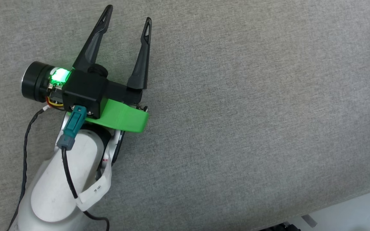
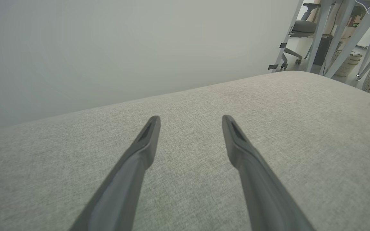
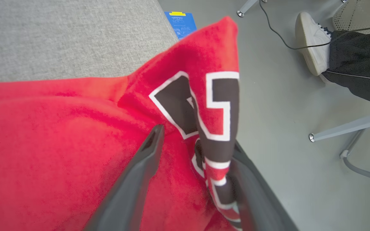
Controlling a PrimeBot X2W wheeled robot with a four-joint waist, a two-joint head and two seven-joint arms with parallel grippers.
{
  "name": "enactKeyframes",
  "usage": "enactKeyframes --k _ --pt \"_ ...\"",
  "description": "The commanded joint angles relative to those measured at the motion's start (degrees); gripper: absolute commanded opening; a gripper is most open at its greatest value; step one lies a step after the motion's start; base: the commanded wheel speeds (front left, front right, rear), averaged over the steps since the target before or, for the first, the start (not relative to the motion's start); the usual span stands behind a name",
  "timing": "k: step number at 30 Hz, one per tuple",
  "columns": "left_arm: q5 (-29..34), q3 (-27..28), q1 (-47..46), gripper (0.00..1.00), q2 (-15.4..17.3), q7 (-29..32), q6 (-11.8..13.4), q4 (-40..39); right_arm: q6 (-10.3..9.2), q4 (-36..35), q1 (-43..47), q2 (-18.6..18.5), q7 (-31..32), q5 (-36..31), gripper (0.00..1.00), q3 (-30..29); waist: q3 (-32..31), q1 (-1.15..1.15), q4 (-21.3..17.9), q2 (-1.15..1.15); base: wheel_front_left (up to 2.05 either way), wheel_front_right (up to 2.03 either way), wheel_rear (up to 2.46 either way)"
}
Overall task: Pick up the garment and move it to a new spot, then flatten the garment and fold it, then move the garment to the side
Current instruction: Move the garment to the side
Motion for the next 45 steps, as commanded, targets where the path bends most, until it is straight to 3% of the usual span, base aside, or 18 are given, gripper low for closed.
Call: enactKeyframes --k 1,11,19,25,34,45 --pt "-0.1 0.2 -0.9 1.00 -0.2 -0.6 0.4 0.5 -0.05 1.7 -1.4 -0.3 -2.3 -1.0 1.00 -0.3 -0.2 -0.01 0.9 0.00 0.00 0.00 0.00" --pt "-2.2 1.2 2.0 1.00 -1.2 -4.5 1.8 3.8 -0.05 10.9 -3.2 -1.1 -17.5 -6.1 1.00 -2.6 -7.9 -0.01 2.9 0.00 0.00 0.00 0.00" --pt "-5.8 3.2 9.4 1.00 -2.5 -6.7 4.0 7.0 -0.05 7.1 3.3 1.0 -20.9 -6.3 1.00 -2.0 -17.1 -0.01 5.1 0.00 0.00 0.00 0.00" --pt "-8.3 4.2 15.0 1.00 -3.7 -8.0 5.1 8.6 -0.05 -3.2 14.0 5.4 -21.0 -7.2 1.00 -5.7 -22.7 -0.01 7.4 0.00 0.00 0.00 0.00" --pt "-11.0 5.5 21.5 1.00 -5.2 -9.2 5.5 10.9 -0.05 -17.9 29.3 16.4 -20.9 -11.9 1.00 -7.4 -29.8 -0.01 11.0 0.00 0.00 0.00 0.00" --pt "-11.6 7.1 25.8 1.00 -5.8 -9.6 4.8 13.1 -0.05 -41.5 42.0 25.2 -14.0 -17.2 1.00 -7.6 -34.2 -0.01 15.0 0.00 0.00 0.00 0.00"
